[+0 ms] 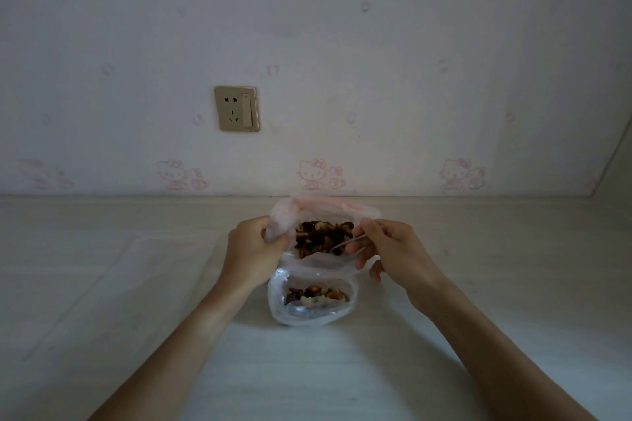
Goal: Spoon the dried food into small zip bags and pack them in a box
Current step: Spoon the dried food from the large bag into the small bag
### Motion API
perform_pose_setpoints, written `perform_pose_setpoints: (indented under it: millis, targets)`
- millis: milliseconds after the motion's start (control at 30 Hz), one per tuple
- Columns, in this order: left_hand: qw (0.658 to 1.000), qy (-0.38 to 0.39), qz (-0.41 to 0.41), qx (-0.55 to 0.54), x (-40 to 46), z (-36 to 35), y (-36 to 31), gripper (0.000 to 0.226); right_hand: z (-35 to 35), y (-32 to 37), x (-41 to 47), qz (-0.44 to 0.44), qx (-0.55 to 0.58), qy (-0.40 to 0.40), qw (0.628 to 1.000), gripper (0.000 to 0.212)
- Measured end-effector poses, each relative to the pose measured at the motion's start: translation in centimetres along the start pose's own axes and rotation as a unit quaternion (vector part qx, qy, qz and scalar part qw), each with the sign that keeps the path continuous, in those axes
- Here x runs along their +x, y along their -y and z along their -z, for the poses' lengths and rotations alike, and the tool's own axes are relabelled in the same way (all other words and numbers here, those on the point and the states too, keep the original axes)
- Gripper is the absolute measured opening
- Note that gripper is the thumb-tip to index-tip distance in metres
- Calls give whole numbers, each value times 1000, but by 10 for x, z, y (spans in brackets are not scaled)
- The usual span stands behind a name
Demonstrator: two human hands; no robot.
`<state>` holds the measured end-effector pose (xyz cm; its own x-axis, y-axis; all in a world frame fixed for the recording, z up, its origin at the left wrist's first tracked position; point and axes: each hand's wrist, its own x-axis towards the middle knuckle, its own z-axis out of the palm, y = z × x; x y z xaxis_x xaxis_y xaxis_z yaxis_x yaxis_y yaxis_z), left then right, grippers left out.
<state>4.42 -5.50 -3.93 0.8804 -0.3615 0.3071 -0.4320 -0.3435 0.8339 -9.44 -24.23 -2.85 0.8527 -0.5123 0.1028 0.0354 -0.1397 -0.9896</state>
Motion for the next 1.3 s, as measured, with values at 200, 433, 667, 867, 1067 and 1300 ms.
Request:
perform_pose_setpoints:
  millis: [200,433,667,867,1067,1300]
  targets:
    - [1000,5,-9,0,1,0,0,25,1,5,-2,-24,38,-14,999,39]
    - [1000,13,-16,-21,2,0,0,15,-1,2,-4,-36,43,19,998,33]
    - [999,25,-20,-33,-1,0,-5,35,-2,-1,-3,-60,68,39,995,32]
    - [998,31,-15,-49,0,5,-9,37,5,-1,1,-71,109,4,991,34]
    - [999,19,21,-36,1,21,-11,7,14,6,3,-48,154,-38,986,35]
    - [995,-22,0,95,-11,41,-16,26,21,19,-1,15,180,-59,982,41]
